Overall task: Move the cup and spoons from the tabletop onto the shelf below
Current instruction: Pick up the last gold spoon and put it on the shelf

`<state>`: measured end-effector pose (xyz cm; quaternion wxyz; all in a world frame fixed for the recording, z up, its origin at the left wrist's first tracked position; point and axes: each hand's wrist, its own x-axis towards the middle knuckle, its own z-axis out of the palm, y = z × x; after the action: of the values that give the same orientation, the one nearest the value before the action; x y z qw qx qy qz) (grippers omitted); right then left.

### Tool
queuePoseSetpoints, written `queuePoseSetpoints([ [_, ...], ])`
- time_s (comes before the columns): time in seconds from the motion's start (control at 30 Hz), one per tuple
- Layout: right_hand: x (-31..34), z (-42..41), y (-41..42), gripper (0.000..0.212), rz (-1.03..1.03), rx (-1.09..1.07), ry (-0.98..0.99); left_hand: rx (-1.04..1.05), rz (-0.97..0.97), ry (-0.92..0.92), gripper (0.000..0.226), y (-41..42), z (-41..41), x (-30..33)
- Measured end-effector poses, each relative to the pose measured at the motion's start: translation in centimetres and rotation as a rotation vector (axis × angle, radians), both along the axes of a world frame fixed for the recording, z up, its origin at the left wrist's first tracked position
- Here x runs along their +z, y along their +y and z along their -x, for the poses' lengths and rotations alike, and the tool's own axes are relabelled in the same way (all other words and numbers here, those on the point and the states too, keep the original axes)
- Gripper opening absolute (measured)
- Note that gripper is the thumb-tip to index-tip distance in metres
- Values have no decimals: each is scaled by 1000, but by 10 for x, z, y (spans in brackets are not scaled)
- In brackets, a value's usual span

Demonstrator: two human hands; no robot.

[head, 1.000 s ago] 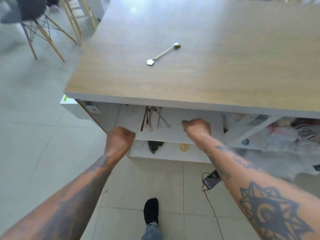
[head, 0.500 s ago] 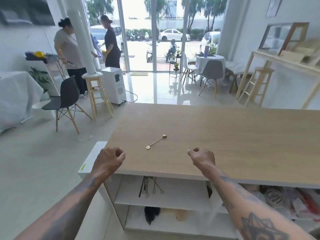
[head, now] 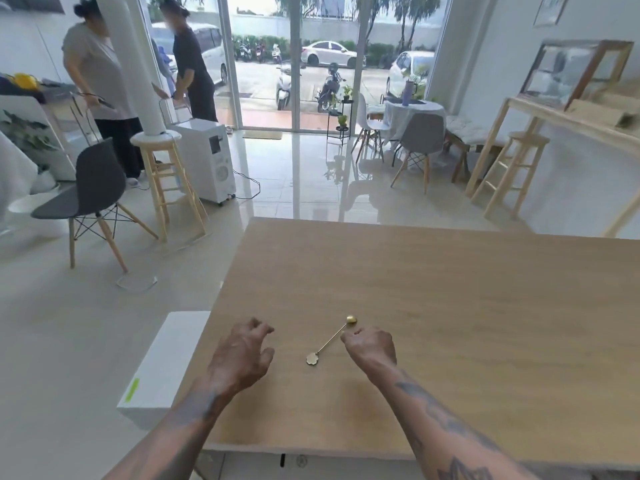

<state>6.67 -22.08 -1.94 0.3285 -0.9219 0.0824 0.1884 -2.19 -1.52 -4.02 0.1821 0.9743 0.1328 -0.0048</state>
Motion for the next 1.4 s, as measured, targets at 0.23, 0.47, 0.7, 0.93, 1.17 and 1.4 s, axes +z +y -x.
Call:
queuePoseSetpoints([
  [0.23,-22,-26,41,44,155,-30,19,-129,-98,95,70,17,-28,-38],
  [0.47,-20,-22,47,35,220,-21,33,-127,-122,80,70,15,-19,-54],
  [0.7,-3,6,20,26,177,32,-16,-80,-64,147,71,-4,7,-48],
  [0.93,46,54,-31,35,50,27,-158,-12,-61,48,66,-46,62,-1],
  [1.17,63,134,-86,42,-58,91,-226,1,-44,-28,63,-111,140,24],
  [1.4,11,203,-112,35,-3,201,-121,14,-19,48,61,-150,217,-28],
])
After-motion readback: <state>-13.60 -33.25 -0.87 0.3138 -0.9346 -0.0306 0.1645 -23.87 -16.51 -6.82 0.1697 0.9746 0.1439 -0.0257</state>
